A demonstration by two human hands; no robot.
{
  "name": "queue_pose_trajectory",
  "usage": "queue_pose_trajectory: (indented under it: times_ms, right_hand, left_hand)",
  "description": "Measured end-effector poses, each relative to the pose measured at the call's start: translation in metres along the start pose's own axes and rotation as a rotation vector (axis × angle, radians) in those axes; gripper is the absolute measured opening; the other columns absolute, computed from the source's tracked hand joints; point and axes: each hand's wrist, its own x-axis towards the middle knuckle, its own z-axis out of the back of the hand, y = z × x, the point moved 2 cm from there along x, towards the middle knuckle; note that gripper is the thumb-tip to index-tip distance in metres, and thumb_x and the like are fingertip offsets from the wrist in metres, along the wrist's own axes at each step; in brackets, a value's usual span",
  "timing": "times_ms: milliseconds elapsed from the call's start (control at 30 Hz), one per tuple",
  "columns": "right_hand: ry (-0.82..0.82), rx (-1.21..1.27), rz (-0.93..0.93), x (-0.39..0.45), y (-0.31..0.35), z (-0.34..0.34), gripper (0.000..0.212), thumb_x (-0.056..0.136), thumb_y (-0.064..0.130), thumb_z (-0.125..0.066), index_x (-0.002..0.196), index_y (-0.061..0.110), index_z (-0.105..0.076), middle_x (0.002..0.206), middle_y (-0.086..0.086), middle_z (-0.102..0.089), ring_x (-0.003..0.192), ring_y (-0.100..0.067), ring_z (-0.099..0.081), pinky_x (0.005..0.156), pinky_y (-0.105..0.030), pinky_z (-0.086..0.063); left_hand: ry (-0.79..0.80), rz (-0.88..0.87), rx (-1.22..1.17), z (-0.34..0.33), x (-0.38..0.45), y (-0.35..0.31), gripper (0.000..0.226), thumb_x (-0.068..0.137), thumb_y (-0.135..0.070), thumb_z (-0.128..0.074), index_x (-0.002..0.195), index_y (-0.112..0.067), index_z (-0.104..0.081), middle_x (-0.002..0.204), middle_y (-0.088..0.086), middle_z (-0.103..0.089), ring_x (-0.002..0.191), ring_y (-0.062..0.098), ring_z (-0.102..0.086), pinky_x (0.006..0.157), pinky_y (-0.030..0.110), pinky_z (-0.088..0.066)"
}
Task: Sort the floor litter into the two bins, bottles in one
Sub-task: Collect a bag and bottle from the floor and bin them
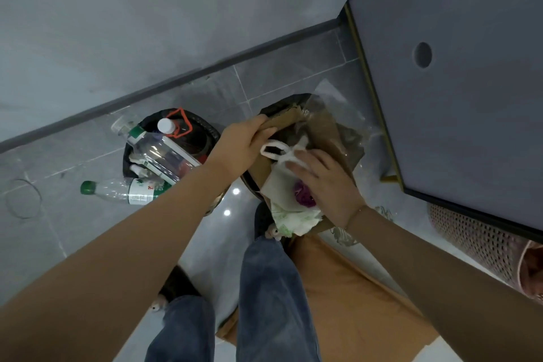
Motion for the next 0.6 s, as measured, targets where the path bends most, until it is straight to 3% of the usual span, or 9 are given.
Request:
queue_pose_trajectory:
  times_ms: [133, 233, 300, 367, 467, 600]
  right_hand:
    - [0.254, -0.168, 0.078, 0.021, 0.001, -0.013, 0.078, 0.065, 0.009, -0.076, 0.137, 0.008, -0.048, 0.142, -0.014, -0.047, 0.123, -0.034, -0.051, 0.105, -0.039, -0.04]
    - [0.559, -0.285, 0.016, 0.031, 0.0, -0.03, 0.073, 0.095, 0.028, -0.049, 0.151, 0.007, -0.008, 0.159, -0.014, -0.005, 0.143, -0.031, -0.02, 0.113, -0.038, -0.024]
    - [0.7, -0.277, -0.087, 0.042, -0.002, -0.045, 0.067, 0.1, 0.027, -0.037, 0.151, 0.009, 0.001, 0.159, -0.013, 0.002, 0.143, -0.031, -0.019, 0.112, -0.039, -0.026]
    - [0.788, -0.231, -0.194, 0.054, -0.003, -0.066, 0.065, 0.1, 0.032, -0.033, 0.152, 0.01, 0.001, 0.159, -0.014, -0.003, 0.141, -0.032, -0.022, 0.115, -0.042, -0.024]
    - [0.756, -0.152, -0.334, 0.062, -0.005, -0.078, 0.061, 0.1, 0.037, -0.03, 0.151, 0.012, -0.008, 0.158, -0.014, -0.012, 0.143, -0.032, -0.018, 0.117, -0.045, -0.018]
    - [0.656, 0.201, -0.315, 0.044, 0.0, -0.051, 0.062, 0.1, 0.021, -0.036, 0.152, 0.016, -0.003, 0.159, -0.009, -0.007, 0.143, -0.028, -0.018, 0.118, -0.038, -0.018]
  left_hand:
    - [0.043, 0.06, -0.03, 0.004, 0.004, 0.003, 0.025, 0.101, -0.026, -0.045, 0.098, -0.004, -0.056, 0.072, 0.001, -0.055, 0.061, 0.005, -0.049, 0.059, 0.012, -0.038]
    - [0.056, 0.066, -0.037, 0.001, 0.004, 0.005, 0.025, 0.101, -0.027, -0.044, 0.098, -0.005, -0.056, 0.076, 0.006, -0.059, 0.066, 0.016, -0.055, 0.061, 0.014, -0.039]
    - [0.067, 0.085, -0.038, -0.001, 0.004, 0.006, 0.026, 0.101, -0.027, -0.044, 0.099, -0.005, -0.056, 0.074, 0.006, -0.058, 0.064, 0.015, -0.054, 0.059, 0.014, -0.038]
    - [0.068, 0.108, -0.041, -0.002, 0.003, 0.009, 0.024, 0.101, -0.028, -0.044, 0.098, -0.006, -0.055, 0.068, -0.002, -0.052, 0.06, 0.009, -0.05, 0.055, 0.011, -0.037]
    - [0.068, 0.131, -0.051, -0.004, 0.0, 0.012, 0.024, 0.101, -0.027, -0.044, 0.099, -0.006, -0.056, 0.067, -0.011, -0.049, 0.063, 0.014, -0.052, 0.055, 0.011, -0.036]
    - [0.057, 0.158, -0.084, -0.002, 0.0, 0.009, 0.024, 0.101, -0.027, -0.044, 0.099, -0.005, -0.056, 0.073, 0.003, -0.056, 0.067, 0.019, -0.054, 0.056, 0.016, -0.037]
